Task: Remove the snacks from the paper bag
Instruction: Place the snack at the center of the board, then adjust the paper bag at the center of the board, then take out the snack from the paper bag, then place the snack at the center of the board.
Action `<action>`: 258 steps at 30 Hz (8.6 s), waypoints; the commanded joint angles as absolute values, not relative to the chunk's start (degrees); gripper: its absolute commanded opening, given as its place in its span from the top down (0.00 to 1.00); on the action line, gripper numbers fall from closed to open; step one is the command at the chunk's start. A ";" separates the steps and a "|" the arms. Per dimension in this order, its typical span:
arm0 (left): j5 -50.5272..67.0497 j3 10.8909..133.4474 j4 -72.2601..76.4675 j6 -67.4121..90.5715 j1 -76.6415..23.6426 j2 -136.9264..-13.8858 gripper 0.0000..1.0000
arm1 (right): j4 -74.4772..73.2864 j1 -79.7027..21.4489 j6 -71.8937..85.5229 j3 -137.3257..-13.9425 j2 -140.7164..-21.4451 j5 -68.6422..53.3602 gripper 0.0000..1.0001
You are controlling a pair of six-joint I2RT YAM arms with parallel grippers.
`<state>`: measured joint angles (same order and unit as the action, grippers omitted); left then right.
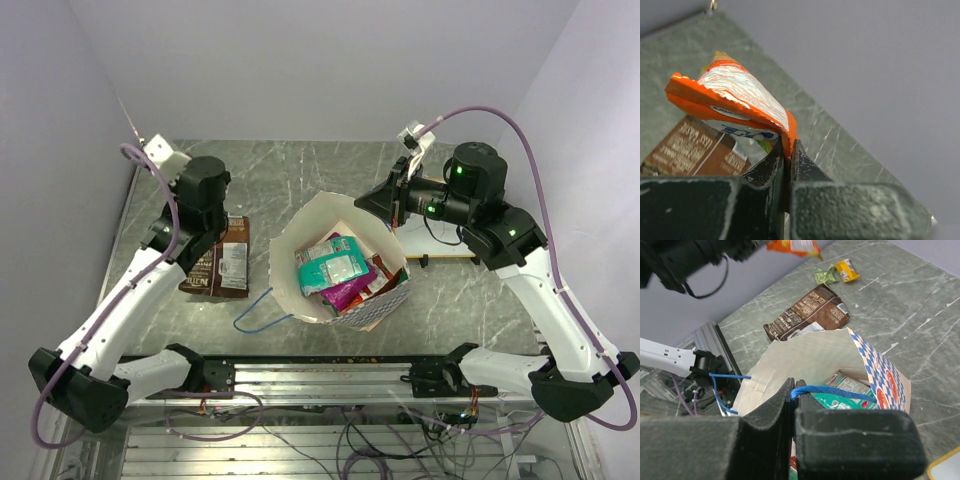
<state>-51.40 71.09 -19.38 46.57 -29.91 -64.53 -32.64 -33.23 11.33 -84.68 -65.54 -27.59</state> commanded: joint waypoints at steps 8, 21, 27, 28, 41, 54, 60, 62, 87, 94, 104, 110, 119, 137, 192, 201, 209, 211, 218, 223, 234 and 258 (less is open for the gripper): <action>-48.29 39.20 4.01 75.03 -25.14 -57.60 0.93 | -33.86 -33.57 10.85 -88.01 -66.27 -29.48 1.00; -49.93 18.56 10.43 91.58 -24.98 -57.23 0.93 | -34.99 -33.57 10.13 -88.22 -66.09 -29.16 1.00; -40.25 10.57 8.88 96.32 -24.96 -51.74 0.66 | -33.82 -33.57 11.27 -86.26 -65.00 -29.08 1.00; -38.95 11.38 3.58 95.95 -24.96 -49.37 0.57 | -33.69 -33.57 11.47 -86.04 -64.88 -29.09 1.00; -17.11 35.49 -50.39 102.90 -24.96 -24.03 0.01 | -31.85 -33.59 11.43 -85.16 -65.62 -28.58 1.00; -10.48 66.61 -30.23 63.79 -24.96 -43.23 0.03 | -41.59 -33.60 -4.49 -92.89 -70.88 -33.80 1.00; 0.97 70.72 -28.59 55.68 -24.92 -49.79 0.05 | -43.94 -33.60 -25.03 -93.38 -69.43 -16.49 1.00; 4.11 70.69 -27.73 55.54 -24.89 -50.24 0.05 | -43.66 -33.57 -32.91 -92.49 -68.08 -14.18 1.00; 16.39 73.29 -33.68 42.61 -24.96 -51.64 0.05 | -48.60 -33.27 -51.94 -114.77 -78.10 -9.71 1.00; 17.50 76.06 -37.17 37.85 -24.96 -52.73 0.04 | -50.71 -33.31 -51.22 -117.68 -80.62 -12.70 1.00; 26.83 76.63 -37.05 31.69 -24.96 -53.93 0.12 | -29.02 -35.88 -18.43 -96.29 -72.16 -27.28 1.00; 27.91 73.82 -32.85 32.07 -27.76 -53.05 0.15 | -18.18 -43.80 1.17 -86.63 -71.24 -18.17 1.00; 1.78 67.95 -28.89 26.63 -55.30 -54.72 0.27 | -27.00 -45.36 8.51 -93.65 -74.50 -5.34 1.00; -25.30 58.97 -8.12 9.14 -72.69 -75.86 0.40 | -24.64 -45.38 8.07 -92.97 -70.46 -0.81 1.00; -16.92 68.25 -15.63 4.30 -58.18 -94.53 0.89 | -29.62 -45.37 1.77 -95.58 -67.99 2.68 1.00; 0.17 69.56 -26.79 8.23 -58.45 -76.85 0.93 | -20.70 -45.36 -1.52 -88.90 -66.81 0.63 1.00; 7.10 78.06 -38.45 12.00 -58.45 -60.96 0.93 | -15.11 -45.38 -3.03 -84.20 -64.82 3.36 1.00; 5.05 82.18 -41.92 12.95 -58.47 -58.82 0.93 | -14.99 -45.40 -3.52 -84.09 -65.07 3.20 1.00; -11.55 97.58 -53.89 15.81 -58.45 -57.64 0.93 | -16.05 -45.32 -6.48 -84.98 -65.96 2.68 1.00; -34.78 108.38 -62.07 15.08 -58.45 -62.60 0.93 | -15.77 -45.41 -7.70 -84.94 -65.83 2.67 1.00; -54.37 102.05 -61.81 10.98 -45.44 -73.50 0.93 | -17.56 -45.44 -6.71 -85.25 -65.14 1.72 1.00; -31.08 74.83 -44.57 -0.73 -22.59 -93.65 0.93 | -19.60 -45.38 -6.09 -83.10 -58.89 0.26 1.00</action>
<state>-39.00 76.40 -48.80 2.07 -23.68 -92.97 -24.91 -45.08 -6.22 -83.59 -61.73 0.86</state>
